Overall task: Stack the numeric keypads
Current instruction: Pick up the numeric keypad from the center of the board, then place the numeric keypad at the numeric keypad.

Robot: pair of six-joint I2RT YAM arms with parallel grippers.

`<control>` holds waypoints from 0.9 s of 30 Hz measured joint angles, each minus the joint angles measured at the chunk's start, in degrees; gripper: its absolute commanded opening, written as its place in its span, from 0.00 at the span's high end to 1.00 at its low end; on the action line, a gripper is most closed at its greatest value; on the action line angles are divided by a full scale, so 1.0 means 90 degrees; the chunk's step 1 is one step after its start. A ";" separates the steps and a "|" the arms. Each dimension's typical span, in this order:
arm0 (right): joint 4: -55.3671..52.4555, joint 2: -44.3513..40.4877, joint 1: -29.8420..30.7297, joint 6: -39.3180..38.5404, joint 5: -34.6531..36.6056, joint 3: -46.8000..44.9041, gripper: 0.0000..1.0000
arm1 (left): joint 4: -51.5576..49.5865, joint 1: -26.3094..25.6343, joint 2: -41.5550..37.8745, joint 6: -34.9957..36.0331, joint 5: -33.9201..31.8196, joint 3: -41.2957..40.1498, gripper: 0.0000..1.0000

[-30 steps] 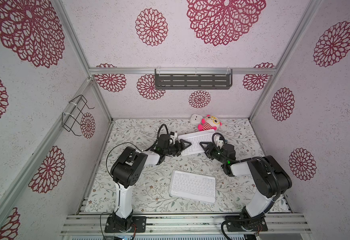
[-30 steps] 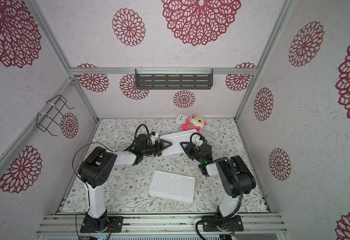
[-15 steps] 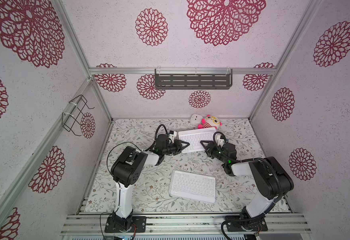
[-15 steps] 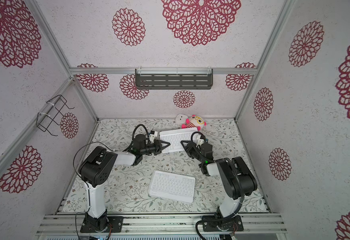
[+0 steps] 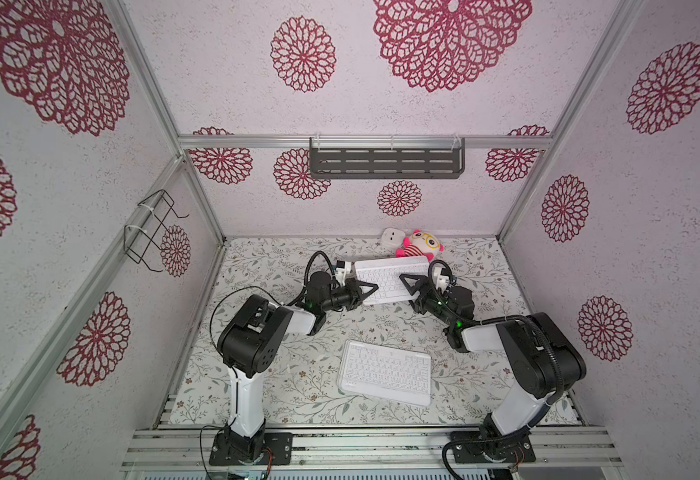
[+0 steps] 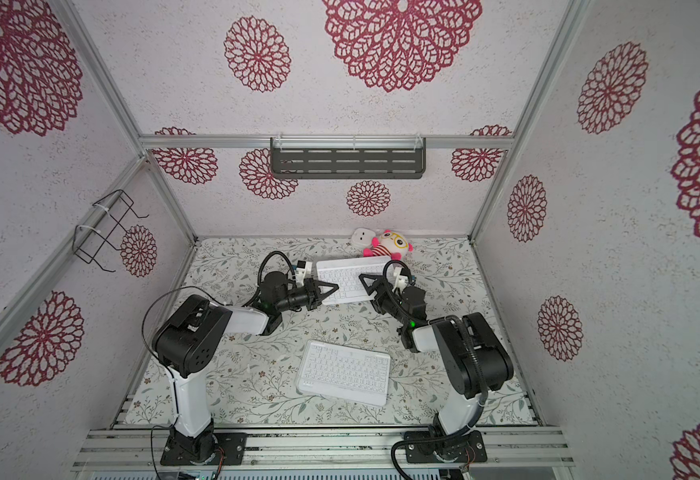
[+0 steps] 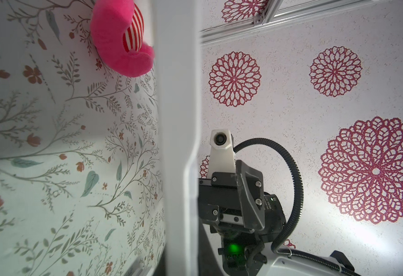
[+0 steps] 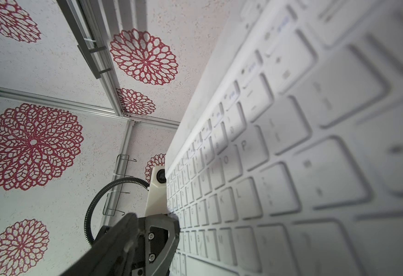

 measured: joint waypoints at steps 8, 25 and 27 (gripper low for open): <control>-0.2545 -0.1610 0.0000 -0.1231 0.0799 -0.0119 0.01 | 0.0267 0.0357 -0.0695 -0.0299 0.0100 -0.0697 0.91; -0.8259 -0.3825 0.0049 -0.3730 0.1982 0.0364 0.01 | -0.4116 -0.0022 -0.3810 0.1722 0.0605 -0.1919 0.93; -0.8633 -0.3971 0.0146 -0.3789 0.1926 0.0316 0.01 | -0.4257 -0.0177 -0.3929 0.1756 0.0624 -0.2135 0.93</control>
